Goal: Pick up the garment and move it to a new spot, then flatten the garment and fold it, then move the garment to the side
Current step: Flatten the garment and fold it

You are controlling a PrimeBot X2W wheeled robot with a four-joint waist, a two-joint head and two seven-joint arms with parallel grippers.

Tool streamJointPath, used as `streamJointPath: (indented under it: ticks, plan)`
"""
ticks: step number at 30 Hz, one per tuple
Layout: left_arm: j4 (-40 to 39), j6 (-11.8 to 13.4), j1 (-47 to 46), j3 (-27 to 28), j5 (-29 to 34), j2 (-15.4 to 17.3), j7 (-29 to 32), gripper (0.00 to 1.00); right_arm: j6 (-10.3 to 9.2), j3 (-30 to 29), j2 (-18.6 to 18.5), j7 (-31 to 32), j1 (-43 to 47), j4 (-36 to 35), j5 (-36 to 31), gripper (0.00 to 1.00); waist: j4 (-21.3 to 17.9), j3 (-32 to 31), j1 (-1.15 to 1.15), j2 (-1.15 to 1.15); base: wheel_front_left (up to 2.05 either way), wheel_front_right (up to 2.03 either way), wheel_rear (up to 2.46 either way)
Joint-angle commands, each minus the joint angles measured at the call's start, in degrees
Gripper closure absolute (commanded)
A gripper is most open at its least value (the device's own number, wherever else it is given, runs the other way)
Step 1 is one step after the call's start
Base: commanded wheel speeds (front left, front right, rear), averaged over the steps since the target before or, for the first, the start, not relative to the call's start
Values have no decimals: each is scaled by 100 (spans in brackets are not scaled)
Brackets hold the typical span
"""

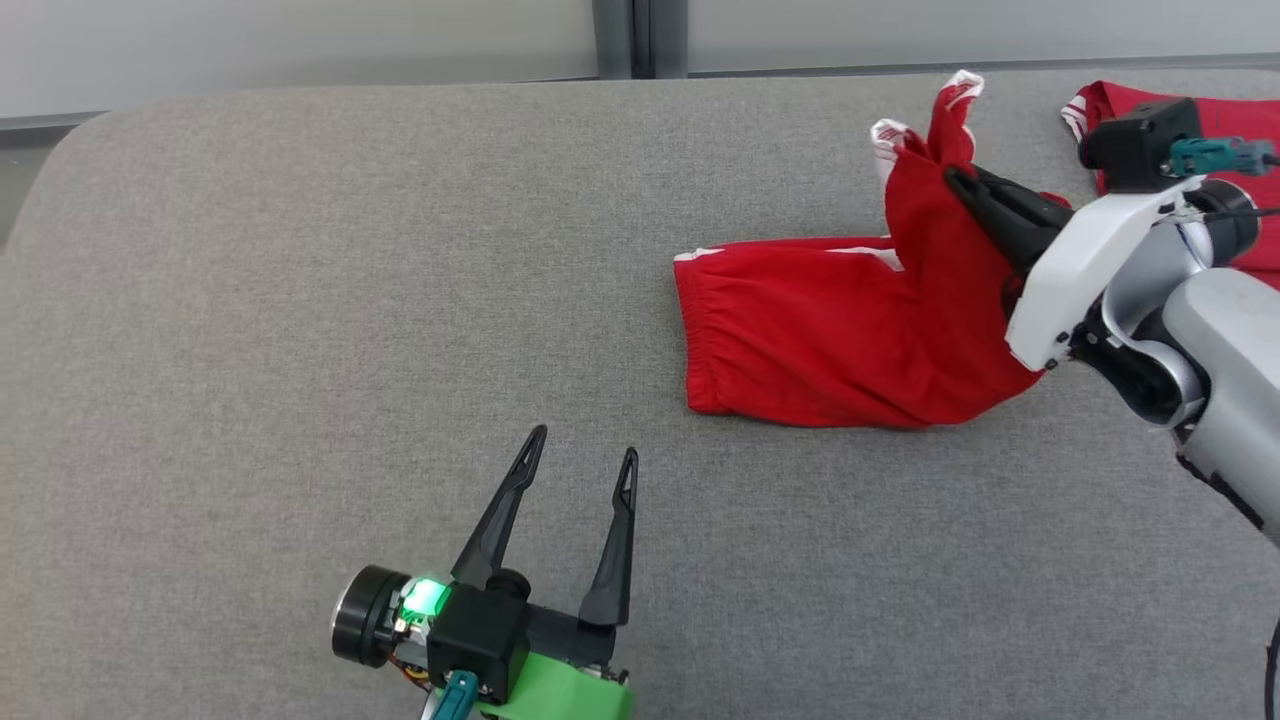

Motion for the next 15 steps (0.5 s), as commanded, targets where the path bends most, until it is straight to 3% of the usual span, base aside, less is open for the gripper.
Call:
streamJointPath:
  ticks: [1, 15]
  plan:
    - [-14, -24, 58, -6, -12, 9, -13, 0, -12, -39, 96, 10, -35, -36, 18, 100, 71, -38, 0, 0, 0, 0, 0]
    - [-31, 25, -110, -141, -96, 9, -13, 0, -11, -130, 1309, 24, 175, 164, -160, 100, 462, 205, 0, 0, 0, 0, 0]
